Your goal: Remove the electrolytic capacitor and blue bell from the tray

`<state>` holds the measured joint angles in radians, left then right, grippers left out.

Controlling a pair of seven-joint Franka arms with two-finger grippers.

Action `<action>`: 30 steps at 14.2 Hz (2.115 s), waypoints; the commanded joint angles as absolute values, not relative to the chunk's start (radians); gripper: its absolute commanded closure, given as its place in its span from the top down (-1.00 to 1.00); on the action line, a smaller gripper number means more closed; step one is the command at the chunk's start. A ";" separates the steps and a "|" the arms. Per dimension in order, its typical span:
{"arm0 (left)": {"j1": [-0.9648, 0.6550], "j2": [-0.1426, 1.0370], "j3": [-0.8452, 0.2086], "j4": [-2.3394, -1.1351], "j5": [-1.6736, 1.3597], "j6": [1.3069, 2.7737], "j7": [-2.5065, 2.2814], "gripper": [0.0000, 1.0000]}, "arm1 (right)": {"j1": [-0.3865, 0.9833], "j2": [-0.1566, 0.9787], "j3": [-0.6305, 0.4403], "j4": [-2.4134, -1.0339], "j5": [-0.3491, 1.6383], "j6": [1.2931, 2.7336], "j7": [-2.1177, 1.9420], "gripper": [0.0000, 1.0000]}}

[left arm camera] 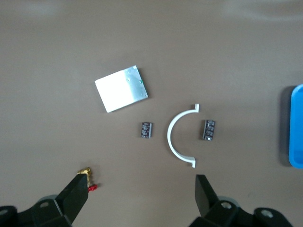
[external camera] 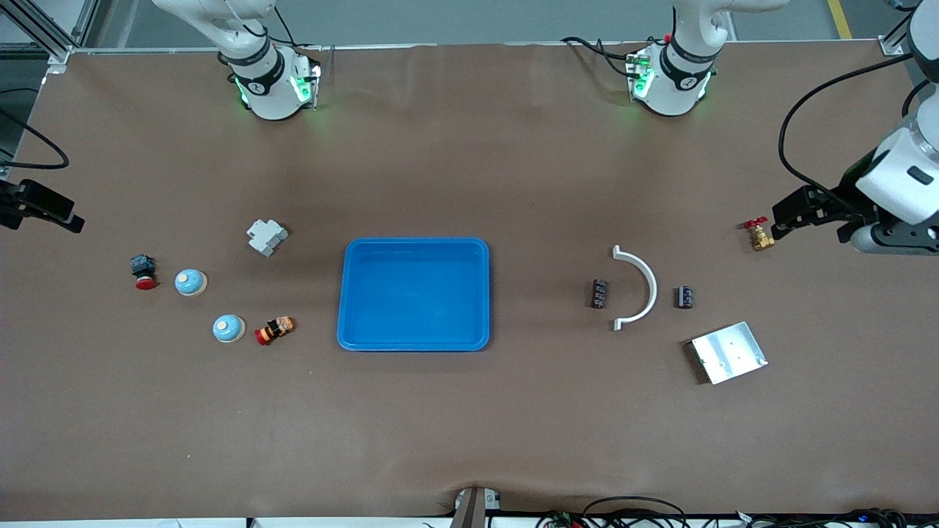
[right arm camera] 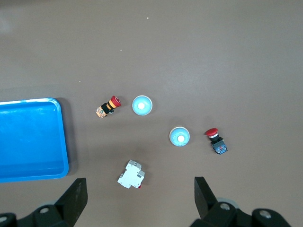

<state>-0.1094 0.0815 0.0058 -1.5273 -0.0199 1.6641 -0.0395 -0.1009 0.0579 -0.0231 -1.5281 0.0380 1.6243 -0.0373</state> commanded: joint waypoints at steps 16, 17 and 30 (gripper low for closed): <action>-0.118 0.020 -0.043 -1.534 0.051 1.591 -0.066 1.00 | -0.120 0.054 -0.014 -1.526 0.057 1.620 -0.054 1.00; -0.118 0.020 -0.043 -1.534 0.054 1.591 -0.060 1.00 | -0.120 0.054 -0.014 -1.526 0.057 1.620 -0.054 1.00; -0.120 0.031 -0.072 -1.497 0.048 1.591 -0.078 1.00 | -0.120 0.054 -0.014 -1.526 0.057 1.620 -0.054 1.00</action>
<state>-0.1185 0.0298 -0.0673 -1.5054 0.0446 1.6042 -0.0620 -0.1014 0.0579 -0.0234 -1.5281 0.0382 1.6243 -0.0383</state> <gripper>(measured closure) 0.000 0.000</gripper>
